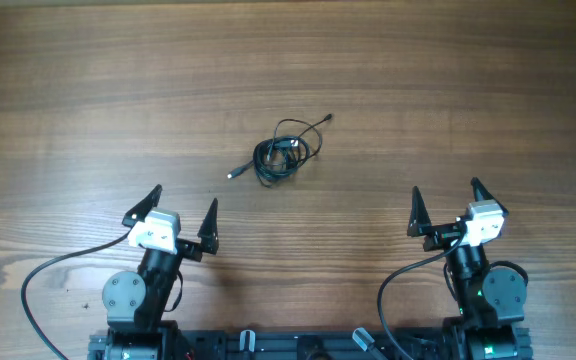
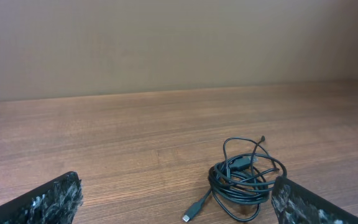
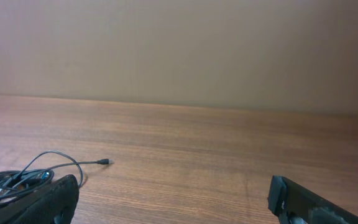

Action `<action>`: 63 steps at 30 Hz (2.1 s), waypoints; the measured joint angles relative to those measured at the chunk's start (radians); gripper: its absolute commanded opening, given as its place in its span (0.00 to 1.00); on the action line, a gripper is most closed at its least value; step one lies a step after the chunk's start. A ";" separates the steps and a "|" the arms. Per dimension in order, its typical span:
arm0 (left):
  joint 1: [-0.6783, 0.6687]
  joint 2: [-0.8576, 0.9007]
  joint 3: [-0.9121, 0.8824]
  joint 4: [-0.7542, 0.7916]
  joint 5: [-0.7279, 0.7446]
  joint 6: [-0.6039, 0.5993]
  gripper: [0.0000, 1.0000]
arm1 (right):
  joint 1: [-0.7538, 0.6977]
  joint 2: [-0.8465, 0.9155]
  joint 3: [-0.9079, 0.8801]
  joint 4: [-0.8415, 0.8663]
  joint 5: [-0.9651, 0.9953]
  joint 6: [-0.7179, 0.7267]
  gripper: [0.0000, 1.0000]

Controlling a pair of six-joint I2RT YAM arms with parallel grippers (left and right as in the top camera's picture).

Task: Untangle cables

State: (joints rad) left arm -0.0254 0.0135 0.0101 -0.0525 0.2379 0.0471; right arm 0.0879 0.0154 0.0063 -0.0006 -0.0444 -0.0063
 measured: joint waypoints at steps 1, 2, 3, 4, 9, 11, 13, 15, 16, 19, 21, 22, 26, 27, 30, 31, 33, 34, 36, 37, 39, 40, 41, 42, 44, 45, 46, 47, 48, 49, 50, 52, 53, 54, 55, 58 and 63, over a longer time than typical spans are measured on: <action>0.000 0.000 0.000 0.000 0.000 0.000 1.00 | 0.000 0.000 0.000 0.000 0.000 0.000 1.00; 0.000 0.000 0.000 0.000 0.000 0.000 1.00 | 0.000 0.000 0.000 0.000 0.000 0.000 1.00; 0.000 0.000 0.000 0.000 0.000 0.000 1.00 | 0.000 0.000 0.000 0.000 0.000 0.000 1.00; 0.000 0.000 0.000 0.000 0.000 0.000 1.00 | 0.000 0.000 0.000 0.000 0.000 0.000 1.00; 0.000 0.000 0.000 0.000 0.000 0.000 1.00 | 0.000 0.000 0.000 0.000 0.000 0.000 1.00; 0.000 0.000 0.000 0.000 0.000 0.000 1.00 | 0.000 0.000 0.000 0.000 0.000 0.000 1.00; 0.000 0.000 0.000 0.000 -0.001 -0.039 1.00 | 0.000 0.000 0.000 0.000 -0.006 0.000 1.00; 0.000 0.000 0.000 0.000 -0.006 -0.098 1.00 | 0.000 0.000 0.000 0.000 -0.027 0.000 1.00; 0.000 0.000 0.002 -0.009 -0.018 -0.142 1.00 | 0.000 0.000 0.000 0.000 -0.034 0.000 1.00; 0.000 0.005 0.043 -0.107 -0.061 -0.232 1.00 | 0.000 0.001 0.007 -0.050 -0.034 0.005 1.00; 0.000 0.017 0.076 -0.173 -0.073 -0.259 1.00 | 0.000 0.016 0.032 -0.095 -0.033 0.017 1.00; 0.000 0.035 0.098 -0.198 -0.076 -0.266 1.00 | 0.000 0.033 0.053 -0.114 -0.033 0.037 1.00; 0.000 0.194 0.251 -0.296 -0.084 -0.278 1.00 | 0.000 0.131 0.142 -0.175 -0.033 0.124 1.00; 0.000 0.262 0.308 -0.322 -0.084 -0.282 1.00 | 0.000 0.182 0.175 -0.205 -0.033 0.150 1.00; 0.000 0.482 0.490 -0.426 -0.082 -0.286 1.00 | -0.001 0.311 0.262 -0.282 -0.035 0.208 1.00; 0.000 0.569 0.565 -0.477 -0.076 -0.289 1.00 | -0.002 0.367 0.304 -0.316 -0.038 0.228 1.00; 0.000 0.732 0.712 -0.607 -0.067 -0.291 1.00 | -0.002 0.473 0.397 -0.406 -0.045 0.249 1.00; 0.000 0.808 0.787 -0.675 -0.062 -0.293 1.00 | -0.002 0.528 0.449 -0.459 -0.045 0.256 1.00; 0.000 0.942 0.931 -0.874 -0.056 -0.293 1.00 | -0.002 0.628 0.558 -0.595 -0.045 0.256 1.00; 0.000 0.994 0.985 -0.945 -0.056 -0.293 1.00 | -0.003 0.692 0.626 -0.660 -0.045 0.246 1.00; 0.000 1.032 1.008 -0.982 -0.056 -0.293 1.00 | -0.004 0.790 0.727 -0.756 -0.047 0.202 1.00; 0.000 1.039 1.008 -0.985 -0.056 -0.293 1.00 | -0.004 0.818 0.753 -0.766 -0.054 0.194 1.00; 0.000 1.043 1.009 -0.980 -0.056 -0.293 1.00 | -0.004 0.831 0.766 -0.767 -0.065 0.189 1.00; 0.000 1.044 1.009 -0.948 -0.053 -0.293 1.00 | -0.004 0.841 0.770 -0.770 -0.079 0.185 1.00; 0.000 1.048 1.011 -0.826 -0.020 -0.320 1.00 | -0.004 0.854 0.770 -0.773 -0.121 0.184 1.00; 0.000 1.053 1.012 -0.751 0.009 -0.354 1.00 | -0.004 0.855 0.770 -0.767 -0.137 0.183 1.00; -0.002 1.063 1.014 -0.684 0.029 -0.394 1.00 | -0.004 0.855 0.770 -0.762 -0.150 0.184 1.00; -0.011 1.084 1.020 -0.620 0.051 -0.448 1.00 | -0.004 0.856 0.770 -0.755 -0.169 0.184 1.00; -0.031 1.119 1.022 -0.595 0.067 -0.502 1.00 | -0.004 0.856 0.770 -0.754 -0.183 0.183 1.00; -0.055 1.158 1.022 -0.590 0.076 -0.543 1.00 | -0.004 0.856 0.770 -0.755 -0.189 0.184 1.00; -0.076 1.194 1.024 -0.589 0.076 -0.573 1.00 | -0.004 0.856 0.770 -0.754 -0.192 0.184 1.00; -0.142 1.321 1.028 -0.584 0.071 -0.640 0.99 | -0.004 0.856 0.770 -0.755 -0.199 0.184 1.00; -0.168 1.382 1.027 -0.587 0.071 -0.669 0.99 | -0.004 0.856 0.770 -0.755 -0.200 0.184 1.00; -0.189 1.443 1.027 -0.587 0.071 -0.710 0.99 | -0.004 0.856 0.770 -0.754 -0.200 0.184 1.00; -0.205 1.500 1.027 -0.587 0.071 -0.753 0.98 | -0.004 0.856 0.770 -0.755 -0.200 0.184 1.00; -0.242 1.628 1.027 -0.542 0.071 -0.868 0.91 | -0.004 0.856 0.770 -0.754 -0.203 0.184 1.00; -0.312 1.760 1.027 -0.455 0.058 -0.941 0.23 | -0.004 0.859 0.770 -0.755 -0.203 0.184 1.00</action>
State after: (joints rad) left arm -0.3370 1.7737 1.0370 -0.5072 0.2962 -0.8944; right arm 0.0841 0.8742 0.7761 -0.7551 -0.2470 0.1776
